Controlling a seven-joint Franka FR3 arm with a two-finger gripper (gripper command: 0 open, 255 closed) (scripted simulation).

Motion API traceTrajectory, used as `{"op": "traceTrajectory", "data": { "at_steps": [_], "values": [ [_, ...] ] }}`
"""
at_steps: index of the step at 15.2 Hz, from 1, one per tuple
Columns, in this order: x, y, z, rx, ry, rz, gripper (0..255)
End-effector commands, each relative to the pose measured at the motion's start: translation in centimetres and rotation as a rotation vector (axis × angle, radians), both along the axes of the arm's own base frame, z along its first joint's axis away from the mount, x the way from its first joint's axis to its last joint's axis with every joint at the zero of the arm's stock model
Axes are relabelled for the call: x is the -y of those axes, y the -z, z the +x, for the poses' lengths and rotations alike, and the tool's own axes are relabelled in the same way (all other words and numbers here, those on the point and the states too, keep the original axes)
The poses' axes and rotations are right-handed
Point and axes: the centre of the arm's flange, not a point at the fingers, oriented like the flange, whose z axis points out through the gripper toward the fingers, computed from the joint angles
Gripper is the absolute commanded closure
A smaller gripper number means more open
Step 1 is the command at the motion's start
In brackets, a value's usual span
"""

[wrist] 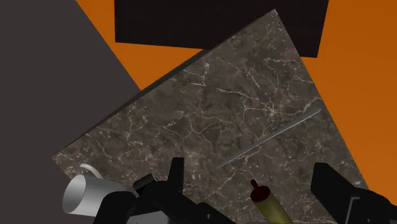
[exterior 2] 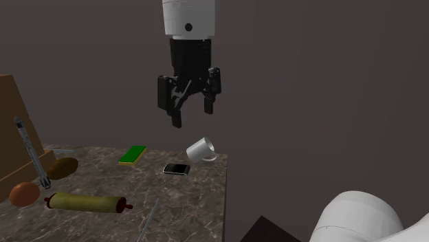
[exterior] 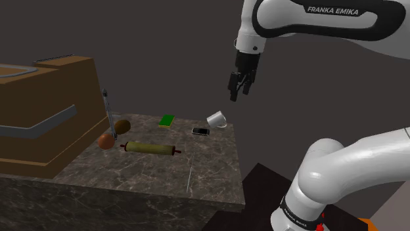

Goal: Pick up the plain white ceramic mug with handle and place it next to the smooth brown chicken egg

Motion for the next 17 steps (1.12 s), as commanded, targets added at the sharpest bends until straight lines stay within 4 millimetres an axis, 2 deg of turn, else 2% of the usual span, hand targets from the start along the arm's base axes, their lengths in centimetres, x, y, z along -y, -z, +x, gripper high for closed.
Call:
{"op": "traceTrajectory", "data": {
  "at_steps": [1, 9, 17],
  "values": [
    [0.0, 0.0, 0.0, 0.000, 0.000, 0.000, 0],
    [8.8, 6.7, 0.0, 0.085, -0.152, 0.032, 0],
    [17.1, 13.7, 1.9, 0.170, -0.305, 0.064, 0]
  ]
}}
